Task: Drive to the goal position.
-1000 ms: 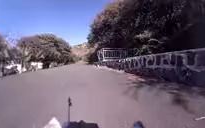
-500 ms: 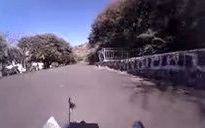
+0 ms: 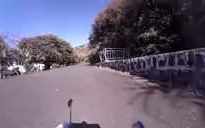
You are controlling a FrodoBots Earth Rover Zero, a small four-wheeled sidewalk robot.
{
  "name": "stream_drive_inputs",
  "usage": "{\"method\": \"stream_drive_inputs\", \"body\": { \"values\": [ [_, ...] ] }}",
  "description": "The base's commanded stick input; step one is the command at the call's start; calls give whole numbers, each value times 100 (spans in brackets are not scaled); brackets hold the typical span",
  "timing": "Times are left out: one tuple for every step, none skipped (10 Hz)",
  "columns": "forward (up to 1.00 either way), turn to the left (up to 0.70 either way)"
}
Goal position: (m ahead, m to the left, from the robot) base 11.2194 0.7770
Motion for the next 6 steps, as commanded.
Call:
{"method": "stream_drive_inputs", "body": {
  "values": [
    [50,0],
    [50,0],
    [50,0],
    [50,0],
    [50,0],
    [50,0]
  ]
}}
